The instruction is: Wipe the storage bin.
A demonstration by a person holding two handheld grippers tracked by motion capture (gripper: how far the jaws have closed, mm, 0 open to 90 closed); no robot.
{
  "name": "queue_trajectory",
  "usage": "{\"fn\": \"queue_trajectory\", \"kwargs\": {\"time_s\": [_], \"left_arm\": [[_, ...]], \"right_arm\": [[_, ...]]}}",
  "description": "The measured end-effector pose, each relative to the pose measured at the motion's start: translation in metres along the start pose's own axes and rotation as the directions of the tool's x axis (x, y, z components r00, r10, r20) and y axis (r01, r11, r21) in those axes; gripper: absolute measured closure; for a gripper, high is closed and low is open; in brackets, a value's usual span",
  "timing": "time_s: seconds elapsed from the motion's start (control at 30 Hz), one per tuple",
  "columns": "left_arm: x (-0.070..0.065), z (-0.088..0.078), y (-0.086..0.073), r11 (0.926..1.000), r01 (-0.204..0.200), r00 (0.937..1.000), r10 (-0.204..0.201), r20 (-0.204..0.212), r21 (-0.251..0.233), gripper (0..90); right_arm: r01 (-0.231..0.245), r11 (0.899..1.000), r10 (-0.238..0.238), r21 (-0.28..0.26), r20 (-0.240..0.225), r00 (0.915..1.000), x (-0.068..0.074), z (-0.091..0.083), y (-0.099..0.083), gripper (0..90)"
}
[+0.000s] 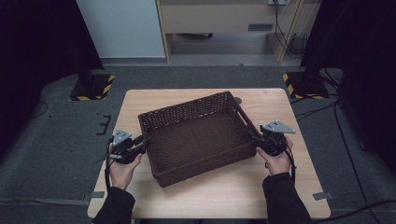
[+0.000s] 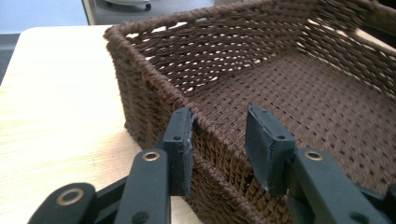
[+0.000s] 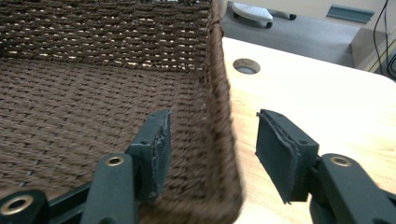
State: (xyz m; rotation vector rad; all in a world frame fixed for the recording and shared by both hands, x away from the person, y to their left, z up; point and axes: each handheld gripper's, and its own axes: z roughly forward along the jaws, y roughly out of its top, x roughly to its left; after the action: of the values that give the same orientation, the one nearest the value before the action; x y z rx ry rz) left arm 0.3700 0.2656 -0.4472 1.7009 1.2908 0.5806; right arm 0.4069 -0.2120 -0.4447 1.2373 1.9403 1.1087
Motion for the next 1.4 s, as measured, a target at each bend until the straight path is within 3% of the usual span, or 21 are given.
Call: {"fn": "queue_trajectory", "kwargs": {"time_s": [0.17, 0.23, 0.4, 0.57, 0.63, 0.73, 0.83, 0.9, 1.0, 1.17, 1.3, 1.4], "left_arm": [[0.0, -0.003, 0.001, 1.0, 0.005, 1.0, -0.005, -0.006, -0.001, 60.7], [-0.003, -0.006, 0.0, 0.9999, 0.001, 0.9999, -0.002, 0.015, 0.01, 57.2], [-0.01, -0.007, -0.004, 0.9983, -0.055, 0.9983, 0.056, -0.016, 0.02, 57.9], [-0.003, -0.005, -0.001, 0.999, -0.038, 0.9993, 0.038, -0.005, 0.025, 61.8], [0.0, -0.003, 0.0, 0.9992, -0.03, 0.9995, 0.03, -0.004, 0.026, 62.7], [0.007, 0.001, 0.002, 0.9996, -0.011, 0.9999, 0.012, -0.005, 0.024, 64.1], [0.01, 0.001, 0.002, 0.9997, 0.008, 1.0, -0.008, 0.006, 0.022, 64.1], [0.007, -0.004, 0.001, 0.9999, -0.008, 0.9999, 0.008, -0.007, 0.014, 61.0], [0.003, -0.013, -0.001, 0.9998, -0.022, 0.9997, 0.022, -0.007, 0.003, 58.3], [0.002, -0.011, -0.004, 0.9986, -0.037, 0.9987, 0.038, -0.034, 0.038, 66.6], [0.008, -0.008, -0.002, 0.999, -0.005, 0.9998, 0.006, -0.017, 0.044, 68.2], [0.012, -0.004, 0.0, 0.9993, 0.004, 0.9996, -0.003, -0.027, 0.036, 70.1]], "right_arm": [[0.011, 1.0, -0.01, 0.02, -0.016, 0.9998, 0.001, 0.001, 0.0, 57.6], [0.015, 0.999, -0.013, 0.037, -0.036, 0.9992, 0.002, -0.001, 0.0, 64.8], [0.038, 0.997, -0.036, 0.066, -0.032, 0.9988, 0.004, -0.007, 0.001, 72.0], [0.044, 0.995, -0.039, 0.093, -0.063, 0.9973, 0.006, -0.012, 0.002, 65.6], [0.041, 0.997, -0.036, 0.067, -0.074, 0.9966, 0.005, -0.009, 0.005, 59.4], [0.036, 0.998, -0.032, 0.05, -0.077, 0.9965, 0.004, -0.004, 0.006, 61.6], [0.059, 0.996, -0.053, 0.066, -0.086, 0.9949, 0.007, 0.001, 0.004, 71.9], [0.082, 0.994, -0.076, 0.076, -0.074, 0.9943, 0.01, 0.0, 0.004, 73.5], [0.073, 0.993, -0.065, 0.089, -0.088, 0.994, 0.011, -0.006, 0.003, 73.2], [0.071, 0.992, -0.058, 0.101, -0.124, 0.9905, 0.019, -0.017, -0.002, 69.7], [0.057, 0.997, -0.049, 0.058, -0.133, 0.9899, 0.017, -0.014, 0.002, 60.3], [0.04, 0.999, -0.037, 0.022, -0.134, 0.9902, 0.015, -0.006, 0.005, 59.6]]}}
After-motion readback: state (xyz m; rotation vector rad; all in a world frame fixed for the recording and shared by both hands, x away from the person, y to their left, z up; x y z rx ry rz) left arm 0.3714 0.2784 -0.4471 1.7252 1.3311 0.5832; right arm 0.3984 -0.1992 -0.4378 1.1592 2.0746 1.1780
